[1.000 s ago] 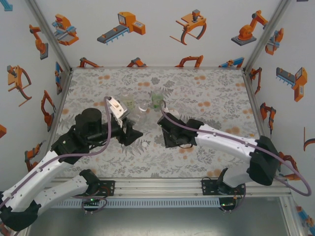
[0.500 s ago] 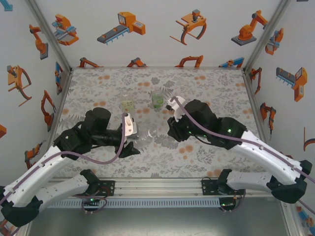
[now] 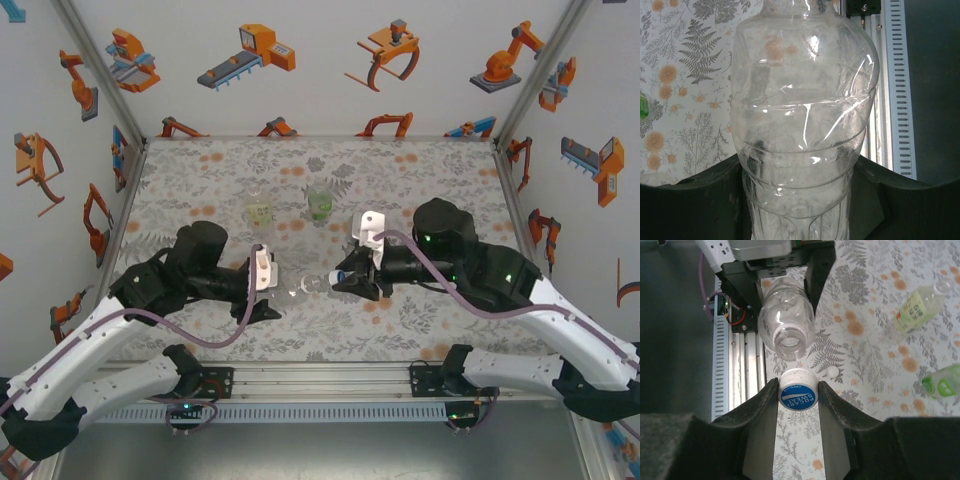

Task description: Screw on the bottle caps

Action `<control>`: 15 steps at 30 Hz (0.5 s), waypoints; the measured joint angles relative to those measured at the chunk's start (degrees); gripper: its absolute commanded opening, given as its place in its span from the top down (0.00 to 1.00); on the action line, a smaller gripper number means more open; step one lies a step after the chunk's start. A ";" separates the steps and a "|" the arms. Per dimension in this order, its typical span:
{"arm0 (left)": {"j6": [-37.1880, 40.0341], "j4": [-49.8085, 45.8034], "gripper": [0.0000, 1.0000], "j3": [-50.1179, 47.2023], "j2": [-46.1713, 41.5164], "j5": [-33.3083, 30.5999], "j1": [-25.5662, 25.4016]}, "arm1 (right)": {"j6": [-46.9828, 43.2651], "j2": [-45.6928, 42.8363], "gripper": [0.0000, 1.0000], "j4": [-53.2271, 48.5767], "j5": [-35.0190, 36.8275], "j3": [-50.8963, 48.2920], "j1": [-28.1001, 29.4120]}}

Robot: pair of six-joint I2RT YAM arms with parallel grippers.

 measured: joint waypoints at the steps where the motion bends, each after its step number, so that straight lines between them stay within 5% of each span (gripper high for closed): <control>1: 0.13 0.00 1.00 0.00 0.11 0.00 0.00 | -0.85 0.33 0.93 0.35 -0.50 0.00 0.17; 15: 0.37 0.00 1.00 0.00 0.37 0.09 0.00 | -5.22 3.15 0.94 4.46 -3.45 -0.22 1.68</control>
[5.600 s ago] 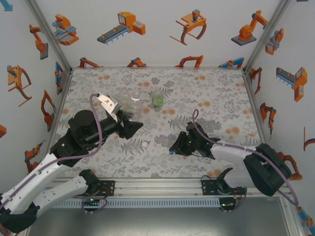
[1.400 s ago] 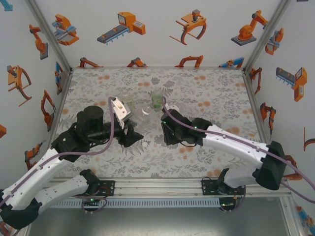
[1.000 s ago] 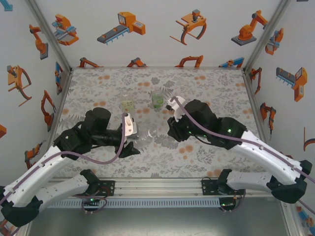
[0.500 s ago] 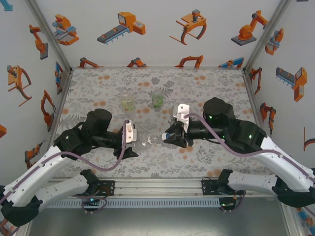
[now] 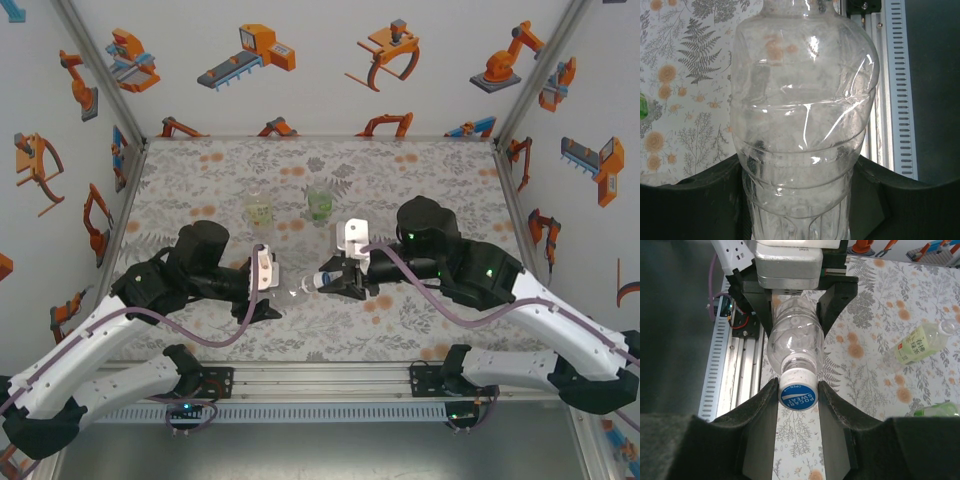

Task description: Screw on the bottle caps

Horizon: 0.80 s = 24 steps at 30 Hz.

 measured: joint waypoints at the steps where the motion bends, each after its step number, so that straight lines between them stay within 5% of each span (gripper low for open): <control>1: 0.02 0.02 1.00 0.00 0.04 0.04 0.00 | -0.04 0.17 0.94 0.07 0.00 0.00 0.11; 24: 0.94 -0.74 1.00 0.00 0.81 2.43 -0.04 | -0.33 1.51 0.98 -0.26 0.02 -0.85 1.44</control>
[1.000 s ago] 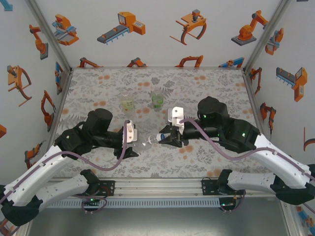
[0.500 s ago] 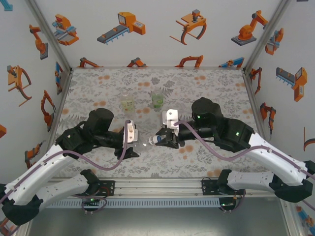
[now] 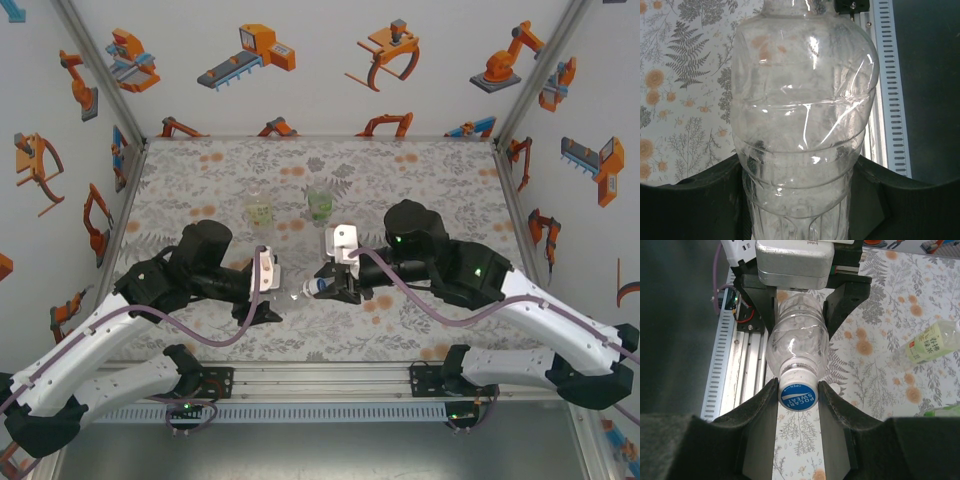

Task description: Screw on the bottle caps

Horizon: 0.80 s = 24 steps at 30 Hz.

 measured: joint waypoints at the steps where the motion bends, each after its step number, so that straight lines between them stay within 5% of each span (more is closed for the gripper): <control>1: 0.11 -0.11 1.00 0.00 0.00 0.00 0.00 | -0.09 0.11 0.98 -0.13 -0.04 0.02 0.07; 17: 0.46 -1.22 1.00 0.00 0.20 1.18 0.00 | -4.28 0.50 1.00 -1.79 0.00 0.44 1.53; 24: 0.33 -0.70 1.00 -0.02 -0.24 0.94 0.00 | 3.65 -0.11 1.00 0.44 1.81 -0.39 1.60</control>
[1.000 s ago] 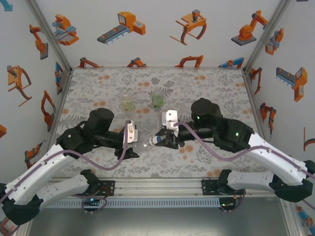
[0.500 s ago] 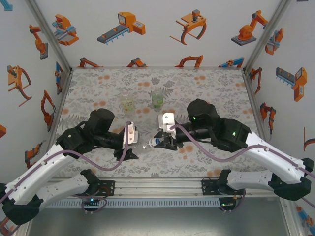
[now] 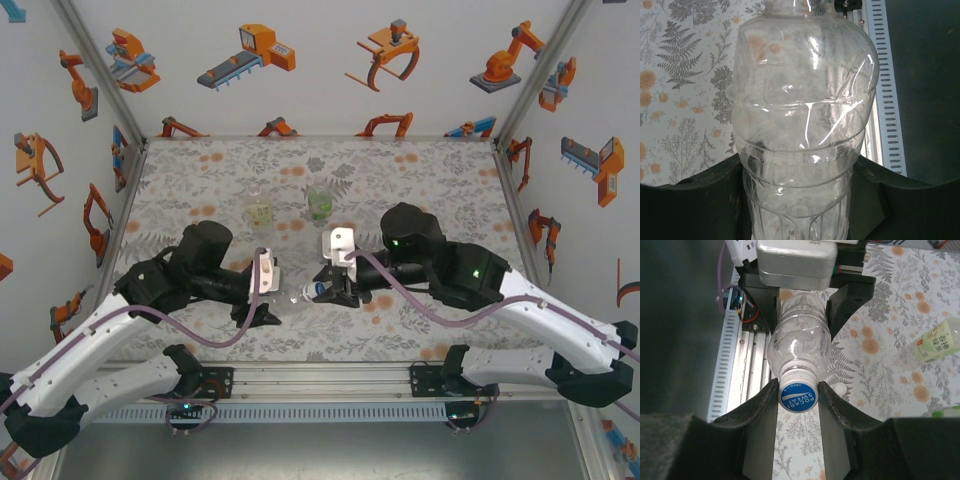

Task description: Screw on the bottle caps

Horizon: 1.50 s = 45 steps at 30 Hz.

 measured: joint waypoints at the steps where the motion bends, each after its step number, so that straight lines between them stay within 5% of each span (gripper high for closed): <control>1: -0.09 0.22 1.00 -0.04 -0.17 -0.13 0.00 | 1.97 -0.33 1.00 0.83 0.55 -0.46 0.00; 21: -4.68 7.13 1.00 -3.61 -1.53 -9.51 0.04 | 72.43 0.20 1.00 0.74 27.65 -3.08 0.24; 31: -8.39 10.03 1.00 -3.65 -0.68 -13.99 -0.33 | 79.60 1.07 1.00 -1.22 34.69 -1.86 0.26; 45: -9.84 10.16 1.00 -3.69 -0.68 -14.16 -0.26 | 82.47 4.59 1.00 -4.98 35.28 2.38 0.17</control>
